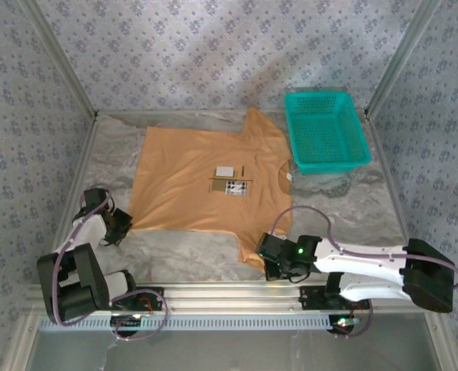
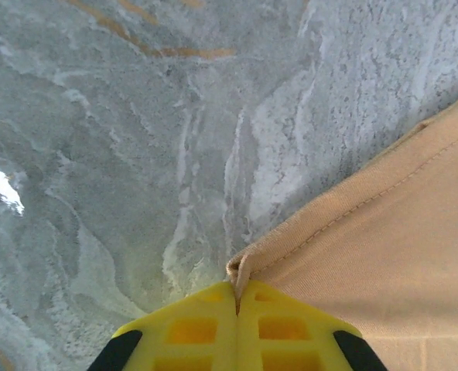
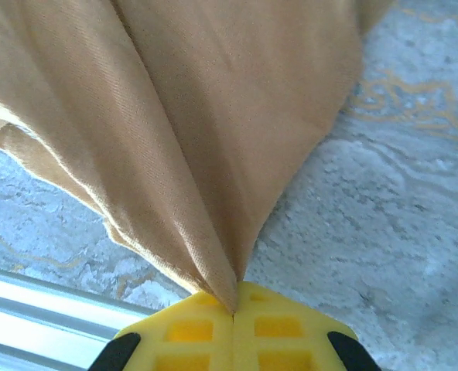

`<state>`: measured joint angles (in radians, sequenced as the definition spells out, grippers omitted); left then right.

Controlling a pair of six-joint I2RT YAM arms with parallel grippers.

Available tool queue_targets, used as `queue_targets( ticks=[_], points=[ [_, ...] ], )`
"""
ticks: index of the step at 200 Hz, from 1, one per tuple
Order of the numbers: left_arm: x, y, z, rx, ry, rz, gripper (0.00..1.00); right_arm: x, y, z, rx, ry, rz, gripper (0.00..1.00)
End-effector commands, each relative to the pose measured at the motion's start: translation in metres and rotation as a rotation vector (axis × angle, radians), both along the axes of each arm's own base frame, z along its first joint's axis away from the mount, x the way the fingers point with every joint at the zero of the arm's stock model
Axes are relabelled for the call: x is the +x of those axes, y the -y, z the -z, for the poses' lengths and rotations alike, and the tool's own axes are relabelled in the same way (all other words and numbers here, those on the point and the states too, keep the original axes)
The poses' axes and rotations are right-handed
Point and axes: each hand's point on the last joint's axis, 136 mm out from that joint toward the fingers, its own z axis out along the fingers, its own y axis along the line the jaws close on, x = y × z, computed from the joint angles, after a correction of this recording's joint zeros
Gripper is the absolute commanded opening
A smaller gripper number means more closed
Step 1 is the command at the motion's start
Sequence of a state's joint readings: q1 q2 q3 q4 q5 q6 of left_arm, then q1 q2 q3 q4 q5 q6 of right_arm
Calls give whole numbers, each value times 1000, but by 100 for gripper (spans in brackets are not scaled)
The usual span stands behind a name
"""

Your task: Fold the inside-out t-shirt

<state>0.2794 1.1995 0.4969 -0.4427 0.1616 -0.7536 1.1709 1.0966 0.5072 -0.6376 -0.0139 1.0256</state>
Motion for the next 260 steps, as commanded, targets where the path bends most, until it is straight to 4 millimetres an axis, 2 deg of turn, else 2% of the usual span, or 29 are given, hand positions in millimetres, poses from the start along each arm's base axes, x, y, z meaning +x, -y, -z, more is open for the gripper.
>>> queue_targets(
  ticks=[1, 29, 60, 109, 138, 163, 182, 207, 235, 260],
  points=[
    [-7, 9, -3, -29, 9, 16, 2, -5, 26, -1, -73, -16, 41, 0],
    [-11, 1, -14, 28, 13, 14, 0, -3, 47, -13, -96, 12, 85, 0],
    [-11, -2, -14, 43, 14, -6, 0, -2, 67, -17, -46, 28, 167, 0],
    [-12, 6, -16, 0, 31, -3, 0, -3, 69, -15, 15, 8, 208, 0],
    [-20, 15, -28, -36, 59, -3, 0, 5, 65, -27, 23, 46, 199, 0],
    [-23, 20, -47, -34, 125, -7, 0, 7, 66, -44, 18, 66, 177, 0],
    [-17, 17, -65, 0, 186, -14, 0, 26, 67, -65, 26, 121, 202, 0],
    [0, 13, -82, 35, 212, 4, 0, 69, 66, -101, 87, 180, 262, 0],
    [33, 14, -89, 82, 199, 57, 0, 127, 59, -133, 158, 246, 297, 0],
    [67, 7, -94, 128, 183, 84, 0, 175, 59, -142, 123, 282, 279, 0]
  ],
)
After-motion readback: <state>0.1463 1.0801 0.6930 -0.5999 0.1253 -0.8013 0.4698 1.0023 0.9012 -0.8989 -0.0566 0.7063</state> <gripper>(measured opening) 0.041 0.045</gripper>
